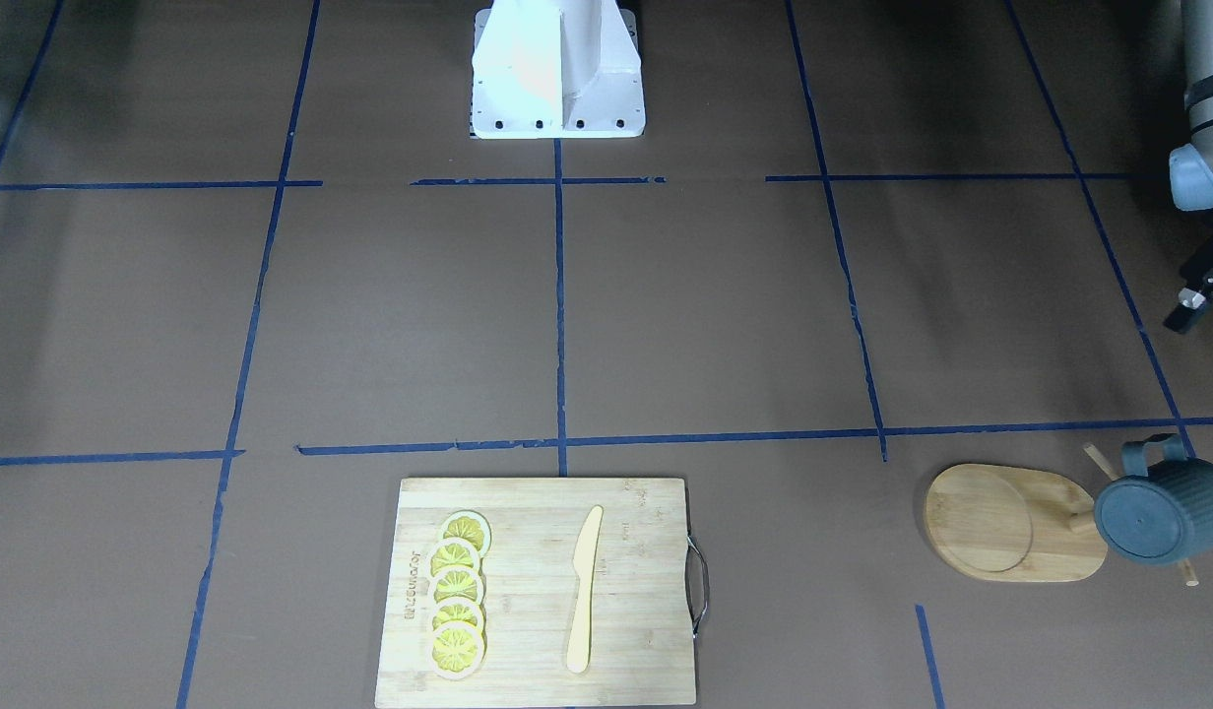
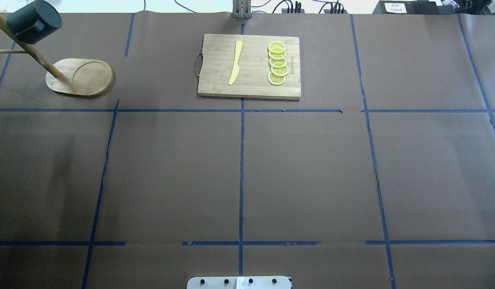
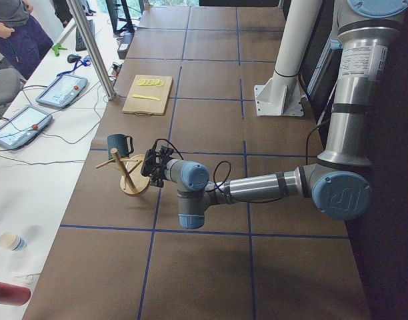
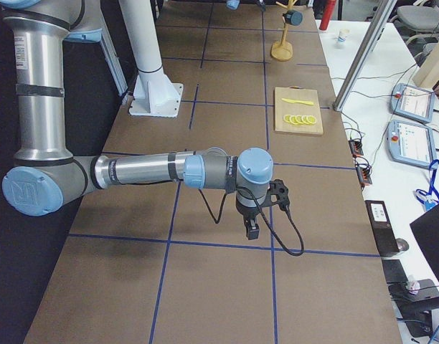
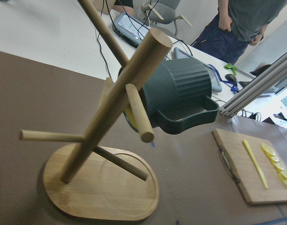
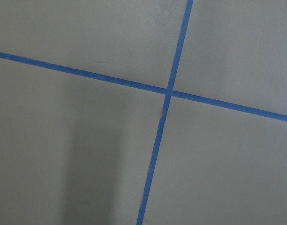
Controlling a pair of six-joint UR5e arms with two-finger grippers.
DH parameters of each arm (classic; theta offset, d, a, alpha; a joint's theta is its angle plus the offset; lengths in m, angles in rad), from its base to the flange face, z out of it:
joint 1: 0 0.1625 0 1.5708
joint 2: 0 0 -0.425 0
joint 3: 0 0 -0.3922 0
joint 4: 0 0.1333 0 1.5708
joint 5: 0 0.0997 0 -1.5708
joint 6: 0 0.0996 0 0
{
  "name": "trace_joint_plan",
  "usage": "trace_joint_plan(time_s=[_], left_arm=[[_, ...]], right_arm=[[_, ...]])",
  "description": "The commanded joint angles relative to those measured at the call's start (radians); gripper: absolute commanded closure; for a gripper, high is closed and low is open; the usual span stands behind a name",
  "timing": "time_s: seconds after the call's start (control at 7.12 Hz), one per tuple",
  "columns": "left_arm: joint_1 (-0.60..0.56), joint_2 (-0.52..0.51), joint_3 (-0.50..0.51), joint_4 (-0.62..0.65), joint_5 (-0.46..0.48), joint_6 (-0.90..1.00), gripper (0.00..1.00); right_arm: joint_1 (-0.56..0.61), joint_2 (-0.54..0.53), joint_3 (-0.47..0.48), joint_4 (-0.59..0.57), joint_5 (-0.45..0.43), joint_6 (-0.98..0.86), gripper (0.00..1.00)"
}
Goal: Hang cup on storage rack
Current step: 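Open the left gripper to release the mug on the peg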
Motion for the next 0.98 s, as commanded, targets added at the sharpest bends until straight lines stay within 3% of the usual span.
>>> trace_joint_plan(time_s=[0.0,0.14,0.42,0.56,0.7,0.84], left_arm=[[-0.055,0.001,-0.010,0.284,0.067,0.517,0.00],[-0.075,0.001,-0.032,0.425,0.189,0.726,0.00],[-0.075,0.000,-0.058,0.671,0.543,1.054,0.00],[-0.077,0.000,-0.090,0.810,0.614,1.121,0.00],[-0.089,0.003,-0.142,0.970,0.618,1.127,0.00],[-0.154,-0.005,-0.179,1.191,0.556,1.115,0.00]], right_arm=[[0.000,-0.001,-0.004,0.001,0.001,0.000,0.00],[0.000,-0.001,-0.004,0.000,0.001,0.000,0.00],[0.000,-0.001,-0.006,0.001,-0.001,-0.002,0.00],[0.000,-0.002,-0.006,0.001,-0.001,-0.002,0.00],[0.000,-0.002,-0.006,0.000,-0.001,-0.002,0.00],[0.000,-0.002,-0.007,0.000,-0.001,-0.002,0.00]])
